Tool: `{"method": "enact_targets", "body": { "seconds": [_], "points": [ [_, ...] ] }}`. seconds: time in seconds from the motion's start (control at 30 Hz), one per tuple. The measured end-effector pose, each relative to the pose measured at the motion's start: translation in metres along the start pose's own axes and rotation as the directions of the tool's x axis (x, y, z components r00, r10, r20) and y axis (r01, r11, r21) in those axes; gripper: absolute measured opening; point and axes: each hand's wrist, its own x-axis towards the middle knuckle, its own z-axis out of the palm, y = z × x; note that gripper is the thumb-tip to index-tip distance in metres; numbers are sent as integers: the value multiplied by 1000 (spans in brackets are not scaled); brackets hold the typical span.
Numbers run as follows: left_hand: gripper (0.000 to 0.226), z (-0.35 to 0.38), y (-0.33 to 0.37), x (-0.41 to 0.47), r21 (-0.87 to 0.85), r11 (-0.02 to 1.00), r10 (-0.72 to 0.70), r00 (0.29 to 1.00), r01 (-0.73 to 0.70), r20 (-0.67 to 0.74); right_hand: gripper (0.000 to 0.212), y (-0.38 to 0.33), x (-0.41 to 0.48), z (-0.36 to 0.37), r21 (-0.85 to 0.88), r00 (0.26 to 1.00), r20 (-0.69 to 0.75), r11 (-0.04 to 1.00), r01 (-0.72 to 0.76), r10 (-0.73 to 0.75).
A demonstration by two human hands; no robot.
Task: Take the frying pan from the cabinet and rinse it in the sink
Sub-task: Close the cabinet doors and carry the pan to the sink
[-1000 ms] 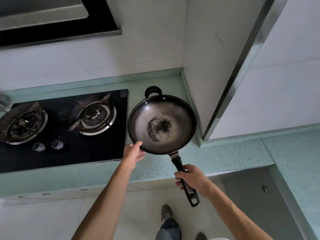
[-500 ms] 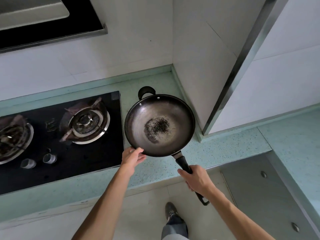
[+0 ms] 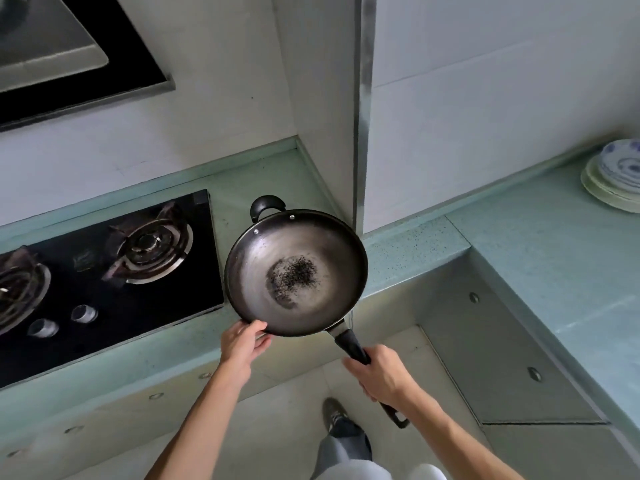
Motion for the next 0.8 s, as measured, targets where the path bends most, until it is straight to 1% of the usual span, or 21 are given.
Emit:
{"method": "enact_targets", "body": {
  "seconds": [0.1,0.27,0.43,0.63,0.8],
  "points": [
    [17,-3,-24,-38,9,999,34,999,-34,22,32,30,-40,3,11,999,-37,1000,10,-10],
    [18,3,-59,-105,51,994,94,989,-101,113,37,79,-112,5,33,992,-123,999,17,-13],
    [17,22,-89,-162,95,987,111,972,-133,207,37,129,-174,-1,71,981,-194,997,-21,34],
    [15,76,-120,-216,167,971,104,930,-172,353,35,181,-238,-26,196,941,-315,978,-65,125],
    [11,148,-141,-258,251,926,126,860,-280,495,36,225,-281,-52,332,868,-436,939,-88,236]
  ]
}}
